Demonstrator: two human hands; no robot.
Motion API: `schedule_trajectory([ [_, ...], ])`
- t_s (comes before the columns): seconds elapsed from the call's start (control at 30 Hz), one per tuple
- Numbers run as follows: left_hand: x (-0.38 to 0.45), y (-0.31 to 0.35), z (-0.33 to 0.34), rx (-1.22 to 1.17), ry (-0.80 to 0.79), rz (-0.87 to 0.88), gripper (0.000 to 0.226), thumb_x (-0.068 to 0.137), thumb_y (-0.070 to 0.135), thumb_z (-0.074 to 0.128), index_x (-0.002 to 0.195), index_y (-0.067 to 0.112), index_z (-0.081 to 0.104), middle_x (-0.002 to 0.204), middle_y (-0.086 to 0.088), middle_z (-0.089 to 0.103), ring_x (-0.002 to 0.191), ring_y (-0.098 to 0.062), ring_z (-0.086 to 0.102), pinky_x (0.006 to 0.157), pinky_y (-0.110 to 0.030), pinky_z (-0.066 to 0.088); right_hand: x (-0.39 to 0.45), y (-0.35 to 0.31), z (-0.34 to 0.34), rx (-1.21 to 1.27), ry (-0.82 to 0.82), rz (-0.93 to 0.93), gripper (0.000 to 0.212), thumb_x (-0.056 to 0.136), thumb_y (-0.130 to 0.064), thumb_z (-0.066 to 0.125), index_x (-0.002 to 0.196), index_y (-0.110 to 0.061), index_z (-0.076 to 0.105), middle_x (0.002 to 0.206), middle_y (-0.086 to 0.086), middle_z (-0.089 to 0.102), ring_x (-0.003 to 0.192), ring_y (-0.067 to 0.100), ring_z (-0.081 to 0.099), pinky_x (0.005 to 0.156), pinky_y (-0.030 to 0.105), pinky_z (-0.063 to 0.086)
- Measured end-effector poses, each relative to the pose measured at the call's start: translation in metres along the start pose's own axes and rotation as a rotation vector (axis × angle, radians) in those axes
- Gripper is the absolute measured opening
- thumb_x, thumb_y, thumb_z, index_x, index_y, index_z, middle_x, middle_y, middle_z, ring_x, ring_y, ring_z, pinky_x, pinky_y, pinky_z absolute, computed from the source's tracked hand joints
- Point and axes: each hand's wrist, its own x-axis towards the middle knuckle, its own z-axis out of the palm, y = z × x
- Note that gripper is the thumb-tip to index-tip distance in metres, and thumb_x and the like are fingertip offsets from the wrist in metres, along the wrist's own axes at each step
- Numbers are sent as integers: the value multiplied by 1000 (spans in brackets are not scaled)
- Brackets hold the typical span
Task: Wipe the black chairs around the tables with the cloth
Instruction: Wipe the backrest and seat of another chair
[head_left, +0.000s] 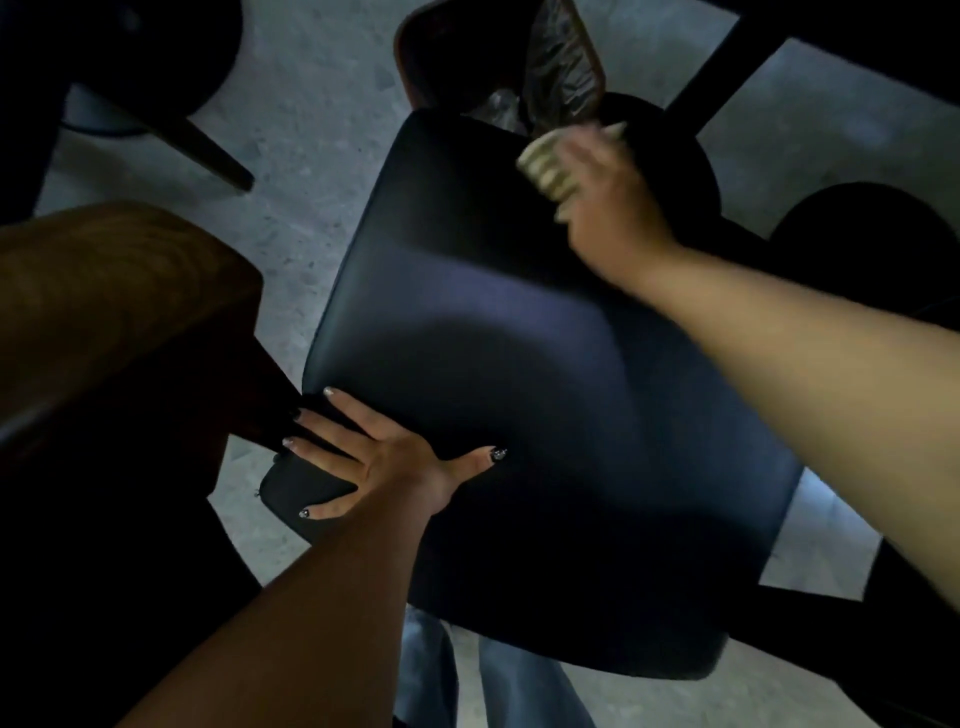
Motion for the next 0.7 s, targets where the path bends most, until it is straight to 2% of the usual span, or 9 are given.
schedule_trajectory([
  [0.07, 0, -1, 1, 3, -6, 8, 180, 17, 81, 76, 116, 19, -61, 132, -11, -56, 128, -36, -48, 108, -68, -9, 11, 22, -5, -70, 100, 318, 37, 92, -11, 42, 124, 3, 55, 132, 23, 51, 120, 39, 47, 102, 35, 32],
  [0.13, 0, -1, 0, 4, -18, 12, 179, 18, 82, 75, 118, 18, -59, 135, -12, -55, 129, -38, -47, 108, -68, -9, 10, 21, 2, -134, 101, 405, 33, 93, -15, 43, 120, -1, 55, 129, 20, 53, 118, 38, 48, 99, 39, 33],
  [0.23, -2, 0, -1, 23, -26, 10, 178, 19, 84, 72, 121, 15, -57, 137, -16, -52, 129, -40, -46, 108, -67, -10, -5, 3, 18, -128, 103, 290, 44, 92, -7, 42, 135, -3, 47, 143, 15, 44, 134, 30, 37, 111, 33, 19],
  [0.33, -3, 0, -1, 27, -11, 13, 177, 20, 86, 71, 121, 15, -57, 138, -16, -51, 130, -39, -45, 109, -67, -9, -33, -20, 24, -72, 9, 148, 53, 91, -3, 41, 143, 3, 34, 153, 18, 29, 144, 30, 20, 118, 31, 5],
  [0.43, -3, -1, 1, 21, 15, 17, 177, 19, 86, 71, 114, 18, -62, 135, -13, -53, 127, -36, -47, 109, -67, -8, -84, -62, 37, 25, -120, -100, 54, 81, 2, 51, 134, 9, 45, 143, 26, 40, 138, 40, 32, 118, 44, 18],
  [0.57, -3, -3, 2, 37, 53, 10, 176, 22, 84, 74, 116, 20, -60, 134, -12, -53, 129, -35, -45, 109, -67, -6, -141, -88, 46, 170, -319, -337, 53, 64, 20, 63, 116, 16, 58, 126, 33, 54, 119, 54, 47, 99, 66, 36],
  [0.63, -5, -3, 2, 36, 53, 13, 175, 21, 85, 73, 112, 21, -63, 132, -11, -55, 127, -35, -46, 109, -67, -6, -137, -79, 39, 204, -318, -441, 51, 61, 24, 62, 112, 18, 61, 121, 35, 56, 115, 56, 50, 95, 67, 38],
  [0.67, -5, -3, 1, 31, 49, 23, 174, 21, 85, 72, 110, 22, -63, 130, -10, -55, 126, -34, -47, 109, -68, -7, -127, -69, 32, 208, -305, -436, 50, 64, 23, 57, 114, 17, 60, 123, 35, 55, 117, 55, 49, 98, 65, 38],
  [0.7, -5, -3, 1, 24, 42, 37, 174, 20, 86, 71, 111, 22, -63, 129, -10, -56, 126, -34, -47, 108, -68, -7, -115, -58, 24, 194, -268, -353, 50, 70, 20, 53, 119, 14, 58, 129, 33, 52, 122, 51, 47, 104, 61, 36],
])
